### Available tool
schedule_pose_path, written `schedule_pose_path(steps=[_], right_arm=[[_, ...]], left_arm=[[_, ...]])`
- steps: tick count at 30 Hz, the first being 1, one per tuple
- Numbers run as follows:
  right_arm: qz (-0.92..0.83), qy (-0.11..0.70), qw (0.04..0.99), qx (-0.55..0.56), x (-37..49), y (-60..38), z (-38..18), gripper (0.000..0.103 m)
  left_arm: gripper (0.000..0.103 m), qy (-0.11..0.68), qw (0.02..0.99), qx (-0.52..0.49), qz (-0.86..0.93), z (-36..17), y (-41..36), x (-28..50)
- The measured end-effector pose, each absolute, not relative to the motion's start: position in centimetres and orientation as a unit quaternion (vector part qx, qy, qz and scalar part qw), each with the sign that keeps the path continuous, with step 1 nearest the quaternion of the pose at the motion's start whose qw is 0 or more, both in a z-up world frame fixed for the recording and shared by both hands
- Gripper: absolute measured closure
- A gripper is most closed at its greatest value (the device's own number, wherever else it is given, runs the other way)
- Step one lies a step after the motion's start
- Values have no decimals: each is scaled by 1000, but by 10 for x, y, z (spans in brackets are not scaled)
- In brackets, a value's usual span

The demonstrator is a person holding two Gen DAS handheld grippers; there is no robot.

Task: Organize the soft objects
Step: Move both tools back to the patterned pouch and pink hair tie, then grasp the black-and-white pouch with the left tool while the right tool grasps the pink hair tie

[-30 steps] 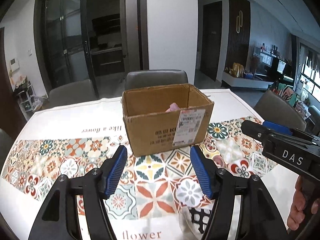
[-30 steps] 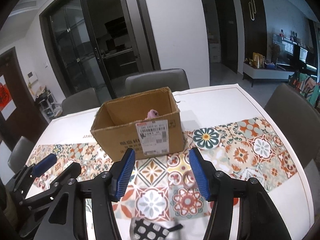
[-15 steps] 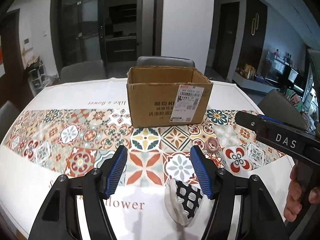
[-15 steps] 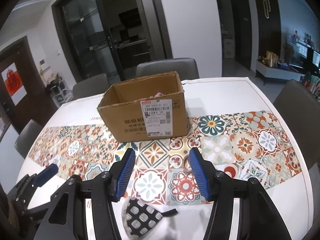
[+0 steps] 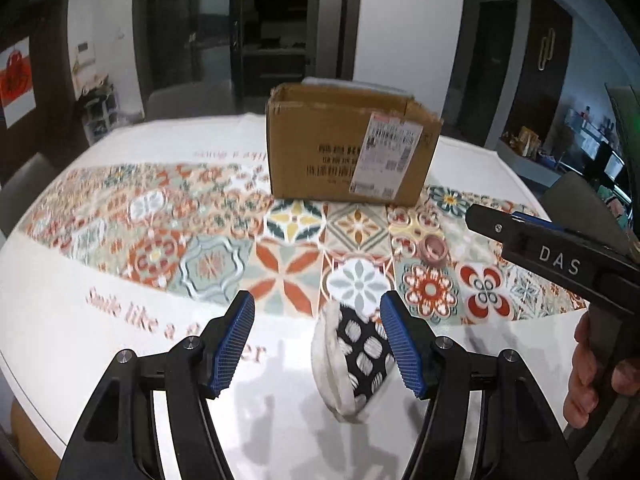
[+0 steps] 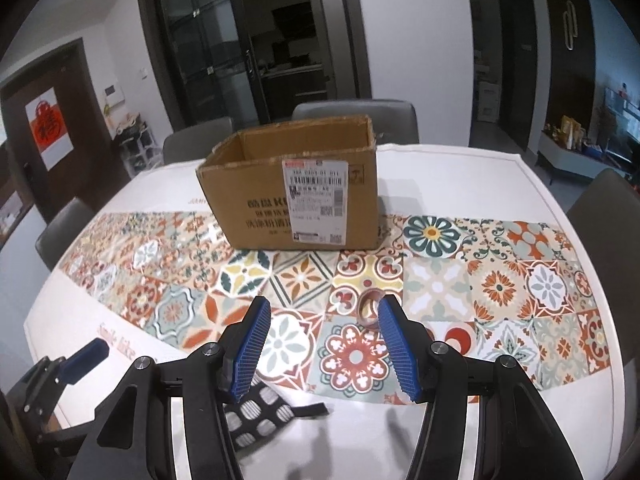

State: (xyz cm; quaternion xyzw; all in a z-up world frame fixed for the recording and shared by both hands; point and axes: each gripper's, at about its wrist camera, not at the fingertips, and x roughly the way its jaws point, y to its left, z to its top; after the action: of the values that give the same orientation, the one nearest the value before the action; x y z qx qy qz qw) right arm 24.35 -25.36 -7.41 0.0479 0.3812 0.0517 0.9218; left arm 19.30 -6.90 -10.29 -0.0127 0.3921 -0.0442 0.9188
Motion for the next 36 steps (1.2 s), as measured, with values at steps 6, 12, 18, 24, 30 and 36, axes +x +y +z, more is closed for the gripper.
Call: schedule_pose_path(steps=[6,12,18,24,30,36], right_arm=[[71,407,910,42,252,-259,-100,45],[77,418,905,25,258,-267,-122,45],[80,434,897,16,269,-276,-147,45],[80,448,890,17,282,-281,-167,45],[81,450,889,11,298,-280,-179,45],[82,455,887,7,314,-278,-193,45]], left_arm=[[39,416,909,-29,-28,-124,-75,193],[39,430,902,-33,-24,-143,-86,197],[39,450,892,-37,-16,-163,-95,205],[44,467,883,-40,-6,-173,-97,213],[51,474,880,-43,1,-179,-99,220],[63,479,877,-47,3,-184,-100,226]])
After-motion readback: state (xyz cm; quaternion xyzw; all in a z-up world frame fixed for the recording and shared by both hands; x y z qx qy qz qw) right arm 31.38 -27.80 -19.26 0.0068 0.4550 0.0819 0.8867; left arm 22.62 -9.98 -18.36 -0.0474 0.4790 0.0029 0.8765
